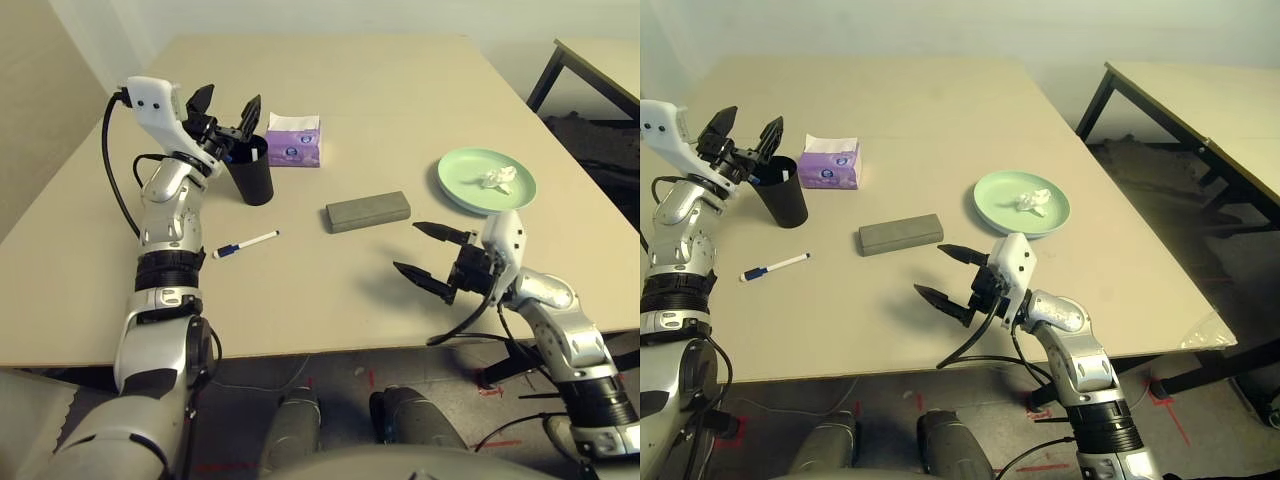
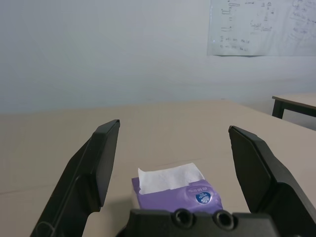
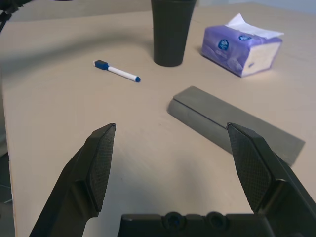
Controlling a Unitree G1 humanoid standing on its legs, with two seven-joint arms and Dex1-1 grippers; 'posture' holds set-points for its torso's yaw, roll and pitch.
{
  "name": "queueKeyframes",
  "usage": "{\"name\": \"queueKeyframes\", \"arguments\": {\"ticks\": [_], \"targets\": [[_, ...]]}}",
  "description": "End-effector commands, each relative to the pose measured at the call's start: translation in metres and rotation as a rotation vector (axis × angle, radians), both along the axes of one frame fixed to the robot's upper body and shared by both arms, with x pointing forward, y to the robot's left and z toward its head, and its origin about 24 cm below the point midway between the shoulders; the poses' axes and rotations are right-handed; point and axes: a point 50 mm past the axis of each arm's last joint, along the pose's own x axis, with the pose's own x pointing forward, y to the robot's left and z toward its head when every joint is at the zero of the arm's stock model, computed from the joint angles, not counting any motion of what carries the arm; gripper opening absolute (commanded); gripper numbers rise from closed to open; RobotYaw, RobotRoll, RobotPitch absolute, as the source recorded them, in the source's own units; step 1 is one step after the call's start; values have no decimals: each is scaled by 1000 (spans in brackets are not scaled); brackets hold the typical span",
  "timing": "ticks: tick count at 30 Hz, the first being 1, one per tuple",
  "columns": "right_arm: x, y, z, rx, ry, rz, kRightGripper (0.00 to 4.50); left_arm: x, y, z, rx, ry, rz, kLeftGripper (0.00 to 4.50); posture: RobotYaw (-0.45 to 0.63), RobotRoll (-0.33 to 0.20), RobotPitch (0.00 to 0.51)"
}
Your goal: Organize and tidy the items on the table.
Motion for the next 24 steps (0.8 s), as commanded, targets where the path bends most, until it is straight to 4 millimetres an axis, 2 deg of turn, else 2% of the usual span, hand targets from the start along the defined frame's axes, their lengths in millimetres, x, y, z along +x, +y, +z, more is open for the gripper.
{"name": "queueKeyframes", "arguments": {"ticks": [1, 6, 8, 13, 15, 20, 24], "targets": [[-1, 6, -1, -20, -16, 73, 4500, -6, 6, 8, 35, 5, -16, 4475, -23, 0, 94], [-11, 12, 2, -60, -56, 263, 4500, -27, 17, 12, 228, 244, -193, 4475, -8, 0, 93], [-13, 15, 2, -64, -52, 316, 4500, -42, 24, 14, 350, 365, -258, 4475, -3, 0, 92], [-11, 22, 4, -64, -74, 370, 4500, -72, 36, 23, 601, 654, -410, 4475, 14, 0, 88], [-9, 24, 5, -65, -82, 381, 4500, -79, 37, 30, 692, 754, -465, 4475, 16, 0, 87], [-5, 28, 6, -64, -98, 393, 4500, -75, 31, 40, 855, 907, -581, 4475, 5, 0, 81], [-6, 30, 5, -63, -108, 399, 4500, -59, 25, 33, 987, 981, -632, 4475, -12, 0, 77]]}}
